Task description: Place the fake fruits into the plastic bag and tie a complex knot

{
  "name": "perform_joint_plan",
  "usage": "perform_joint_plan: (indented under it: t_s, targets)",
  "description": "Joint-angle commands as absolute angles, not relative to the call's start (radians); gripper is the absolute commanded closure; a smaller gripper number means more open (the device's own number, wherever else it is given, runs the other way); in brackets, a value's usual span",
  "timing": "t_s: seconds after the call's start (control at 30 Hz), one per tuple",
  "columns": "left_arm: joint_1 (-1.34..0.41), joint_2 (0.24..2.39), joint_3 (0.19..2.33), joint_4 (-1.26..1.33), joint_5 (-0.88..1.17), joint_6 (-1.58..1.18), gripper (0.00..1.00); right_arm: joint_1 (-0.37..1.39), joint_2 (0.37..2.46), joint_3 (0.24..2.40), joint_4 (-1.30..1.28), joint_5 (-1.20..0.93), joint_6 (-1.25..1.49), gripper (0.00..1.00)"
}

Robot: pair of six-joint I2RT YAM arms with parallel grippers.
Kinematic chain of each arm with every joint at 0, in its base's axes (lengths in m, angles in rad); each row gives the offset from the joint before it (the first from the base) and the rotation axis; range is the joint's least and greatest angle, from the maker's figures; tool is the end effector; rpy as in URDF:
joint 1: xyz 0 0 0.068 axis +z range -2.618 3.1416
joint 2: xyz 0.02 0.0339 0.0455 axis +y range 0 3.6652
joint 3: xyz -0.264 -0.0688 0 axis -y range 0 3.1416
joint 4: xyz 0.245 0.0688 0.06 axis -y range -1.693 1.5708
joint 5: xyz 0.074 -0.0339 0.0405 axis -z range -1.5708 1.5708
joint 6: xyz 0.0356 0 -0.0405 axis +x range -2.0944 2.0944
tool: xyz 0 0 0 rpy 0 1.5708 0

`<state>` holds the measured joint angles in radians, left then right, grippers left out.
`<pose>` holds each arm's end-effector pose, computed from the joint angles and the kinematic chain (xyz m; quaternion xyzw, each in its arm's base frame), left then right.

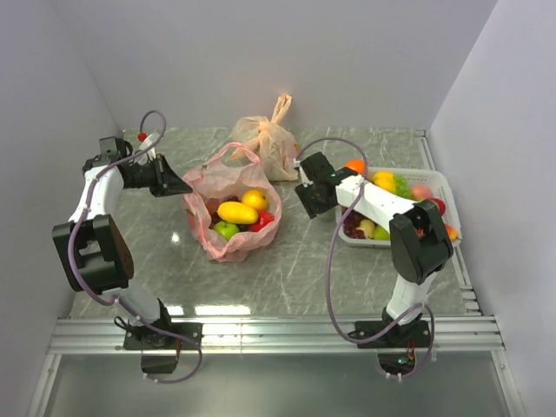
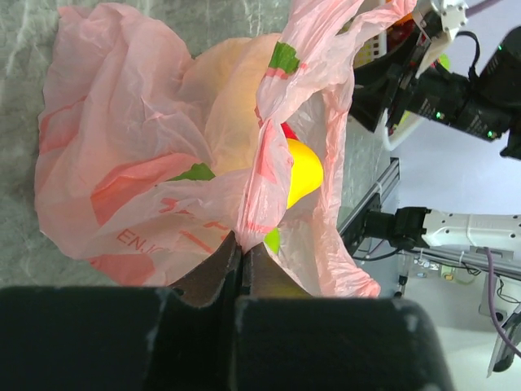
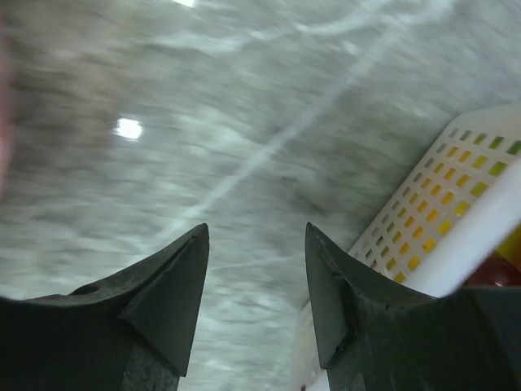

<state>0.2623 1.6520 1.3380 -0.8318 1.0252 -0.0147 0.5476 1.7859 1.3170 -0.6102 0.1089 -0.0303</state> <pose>0.3277 0.0565 0.2738 -0.0152 0.8580 -0.4530 0.2416 0.3210 0.1912 0.2178 -0.2633 0.9321 0.0111 0.2484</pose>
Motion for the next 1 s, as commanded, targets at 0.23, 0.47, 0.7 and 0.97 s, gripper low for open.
perform_joint_plan:
  t_s: [0.23,0.47,0.7,0.97]
  targets:
    - [0.265,1.615,1.463,-0.897,1.022,0.109,0.6,0.46,1.683,1.33,-0.686,-0.039,-0.13,0.31]
    - [0.264,1.56,1.594,-1.005,1.003,0.259,0.11,0.462,1.612,1.538,-0.602,-0.328,-0.071,0.15]
    - [0.259,1.382,1.526,-0.96,1.029,0.421,0.08,0.469,1.744,1.803,-0.469,-0.429,0.07,0.15]
    - [0.134,1.233,1.419,-1.19,0.956,0.759,0.11,0.52,2.018,2.101,-0.436,-0.463,0.127,0.14]
